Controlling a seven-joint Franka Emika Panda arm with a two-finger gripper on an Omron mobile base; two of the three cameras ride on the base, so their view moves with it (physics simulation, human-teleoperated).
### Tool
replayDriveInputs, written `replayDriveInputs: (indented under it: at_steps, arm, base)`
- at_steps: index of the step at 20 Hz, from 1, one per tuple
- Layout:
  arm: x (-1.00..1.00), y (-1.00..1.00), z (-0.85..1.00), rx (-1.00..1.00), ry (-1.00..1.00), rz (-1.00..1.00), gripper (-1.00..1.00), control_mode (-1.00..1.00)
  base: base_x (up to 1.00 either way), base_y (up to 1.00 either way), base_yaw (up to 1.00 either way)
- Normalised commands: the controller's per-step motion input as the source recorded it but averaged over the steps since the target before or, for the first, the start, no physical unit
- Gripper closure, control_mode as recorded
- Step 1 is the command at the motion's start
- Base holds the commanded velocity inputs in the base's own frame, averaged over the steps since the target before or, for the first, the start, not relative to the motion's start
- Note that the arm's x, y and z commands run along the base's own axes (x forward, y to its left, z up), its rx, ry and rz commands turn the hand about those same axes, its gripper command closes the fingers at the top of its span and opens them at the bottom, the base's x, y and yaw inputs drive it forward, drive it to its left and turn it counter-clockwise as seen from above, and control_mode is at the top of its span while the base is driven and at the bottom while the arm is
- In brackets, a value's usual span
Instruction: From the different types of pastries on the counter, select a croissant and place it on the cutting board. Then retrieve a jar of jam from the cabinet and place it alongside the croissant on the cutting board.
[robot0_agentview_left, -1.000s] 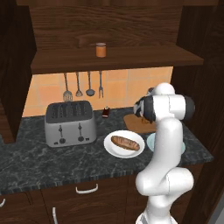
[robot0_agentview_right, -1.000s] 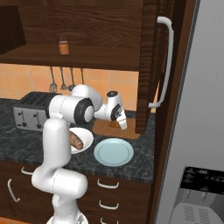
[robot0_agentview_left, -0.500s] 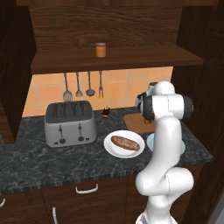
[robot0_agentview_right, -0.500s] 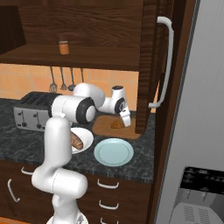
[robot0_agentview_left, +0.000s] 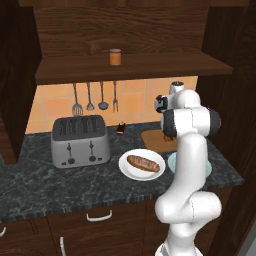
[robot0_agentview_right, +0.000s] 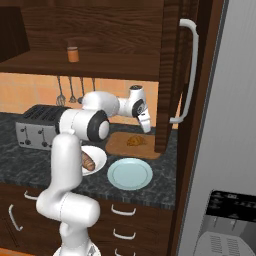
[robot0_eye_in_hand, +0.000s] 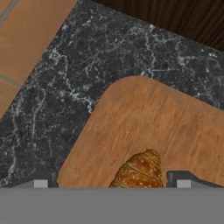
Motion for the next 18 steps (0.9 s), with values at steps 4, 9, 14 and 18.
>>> replayDriveInputs:
  at_steps: [4,9,14,18]
  arm:
    - [-0.03,0.00,-0.01,0.00,-0.03,0.04,-1.00,-1.00]
    - [-0.66,0.16,0.05,-0.04,-0.15,0.08,-1.00,-1.00]
    - [-1.00,0.04,0.05,-0.03,-0.08,0.12,-1.00,-1.00]
    - [-1.00,0.04,0.03,-0.03,-0.05,0.05,-1.00,-1.00]
  base:
    - [0.00,0.00,0.00]
    - [0.00,0.00,0.00]
    - [0.00,0.00,0.00]
    - [0.00,0.00,0.00]
